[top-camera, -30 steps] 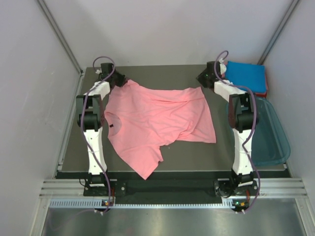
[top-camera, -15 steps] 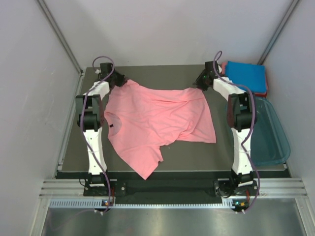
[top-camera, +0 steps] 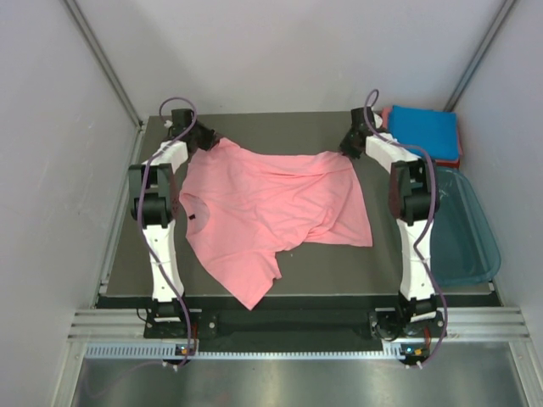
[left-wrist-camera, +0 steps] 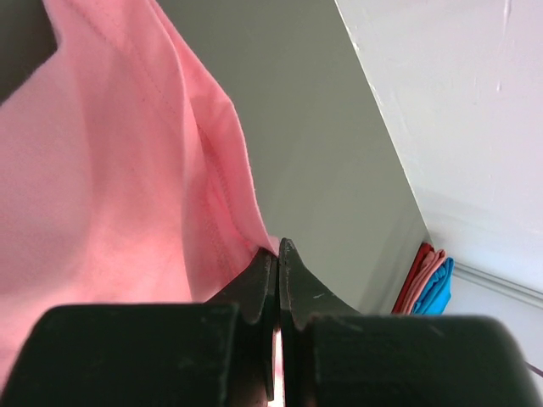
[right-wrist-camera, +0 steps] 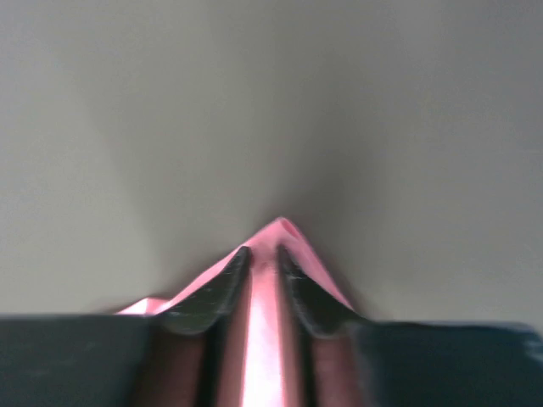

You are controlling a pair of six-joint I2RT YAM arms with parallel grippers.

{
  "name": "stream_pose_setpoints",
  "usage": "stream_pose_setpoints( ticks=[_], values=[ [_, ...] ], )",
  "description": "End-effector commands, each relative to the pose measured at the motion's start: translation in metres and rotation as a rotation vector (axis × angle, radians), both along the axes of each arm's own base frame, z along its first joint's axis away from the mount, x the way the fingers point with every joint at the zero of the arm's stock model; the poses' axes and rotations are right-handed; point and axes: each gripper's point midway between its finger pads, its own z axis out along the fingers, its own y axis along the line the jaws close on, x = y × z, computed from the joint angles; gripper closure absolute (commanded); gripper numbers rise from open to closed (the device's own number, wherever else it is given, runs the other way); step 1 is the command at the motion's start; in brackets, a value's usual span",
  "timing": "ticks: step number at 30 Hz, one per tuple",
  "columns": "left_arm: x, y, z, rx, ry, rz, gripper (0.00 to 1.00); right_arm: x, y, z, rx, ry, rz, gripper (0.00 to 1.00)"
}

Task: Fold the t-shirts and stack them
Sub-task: Flatten the tshirt out

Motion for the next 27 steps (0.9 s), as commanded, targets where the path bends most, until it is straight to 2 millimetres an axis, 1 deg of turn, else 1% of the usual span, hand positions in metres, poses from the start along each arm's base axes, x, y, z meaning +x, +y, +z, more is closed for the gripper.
stream_pose_setpoints(
  ticks=[1, 3, 5, 6, 7, 8, 9, 10, 11, 12, 13, 15, 16, 18, 19, 20, 21, 22, 23, 24, 25, 27],
  values=[
    [0.001, 0.003, 0.058, 0.012, -0.129, -0.011, 1.00, -0.009, -0.013, -0.011, -0.075, 0.028, -0.032, 0.85],
    [-0.001, 0.002, 0.061, 0.018, -0.133, -0.017, 1.00, -0.006, -0.014, -0.004, -0.081, 0.001, -0.031, 0.99],
    [-0.003, 0.005, 0.067, 0.028, -0.131, -0.009, 1.00, 0.002, -0.017, 0.018, -0.088, -0.062, -0.038, 1.00],
    [-0.004, 0.006, 0.071, 0.035, -0.138, -0.006, 1.00, 0.004, -0.017, 0.026, -0.099, -0.086, -0.035, 1.00],
    [-0.004, 0.007, 0.079, 0.040, -0.148, -0.002, 1.00, 0.004, -0.022, 0.031, -0.118, -0.107, -0.051, 1.00],
    [-0.003, 0.012, 0.084, 0.055, -0.155, 0.014, 1.00, 0.011, -0.025, 0.057, -0.117, -0.183, -0.062, 1.00],
    [-0.002, 0.015, 0.087, 0.063, -0.157, 0.024, 1.00, 0.014, -0.030, 0.068, -0.133, -0.223, -0.082, 1.00],
    [-0.002, 0.018, 0.089, 0.074, -0.156, 0.033, 1.00, 0.011, -0.033, 0.068, -0.145, -0.238, -0.093, 1.00],
    [-0.003, 0.022, 0.086, 0.082, -0.132, 0.043, 1.00, 0.012, -0.036, 0.085, -0.145, -0.287, -0.111, 1.00],
    [-0.001, 0.029, 0.089, 0.086, -0.134, 0.065, 1.00, 0.022, -0.038, 0.102, -0.136, -0.377, -0.137, 1.00],
    [0.000, 0.032, 0.086, 0.081, -0.128, 0.072, 1.00, 0.017, -0.040, 0.098, -0.139, -0.378, -0.141, 1.00],
    [0.003, 0.036, 0.087, 0.062, -0.133, 0.084, 1.00, 0.027, -0.038, 0.113, -0.116, -0.466, -0.155, 1.00],
    [0.004, 0.035, 0.084, 0.059, -0.133, 0.084, 1.00, 0.029, -0.038, 0.114, -0.107, -0.482, -0.156, 1.00],
    [0.008, 0.036, 0.087, 0.059, -0.154, 0.087, 1.00, 0.034, -0.032, 0.112, -0.083, -0.507, -0.141, 1.00],
    [0.009, 0.036, 0.084, 0.052, -0.151, 0.087, 1.00, 0.040, -0.031, 0.118, -0.067, -0.542, -0.141, 1.00],
    [0.011, 0.036, 0.086, 0.049, -0.157, 0.087, 1.00, 0.043, -0.027, 0.112, -0.057, -0.539, -0.131, 1.00],
    [0.013, 0.037, 0.088, 0.049, -0.165, 0.087, 1.00, 0.045, -0.023, 0.112, -0.032, -0.546, -0.119, 1.00],
    [0.015, 0.036, 0.083, 0.045, -0.156, 0.086, 1.00, 0.050, -0.020, 0.111, -0.015, -0.561, -0.114, 1.00],
    [0.017, 0.036, 0.083, 0.046, -0.157, 0.085, 1.00, 0.053, -0.017, 0.112, 0.001, -0.572, -0.108, 1.00],
    [0.019, 0.036, 0.084, 0.048, -0.159, 0.085, 1.00, 0.056, -0.015, 0.113, 0.024, -0.578, -0.111, 1.00],
    [0.020, 0.036, 0.082, 0.048, -0.156, 0.084, 1.00, 0.059, -0.015, 0.110, 0.033, -0.582, -0.115, 1.00],
    [0.023, 0.037, 0.083, 0.051, -0.161, 0.084, 1.00, 0.065, -0.016, 0.113, 0.049, -0.601, -0.108, 1.00]
  ],
)
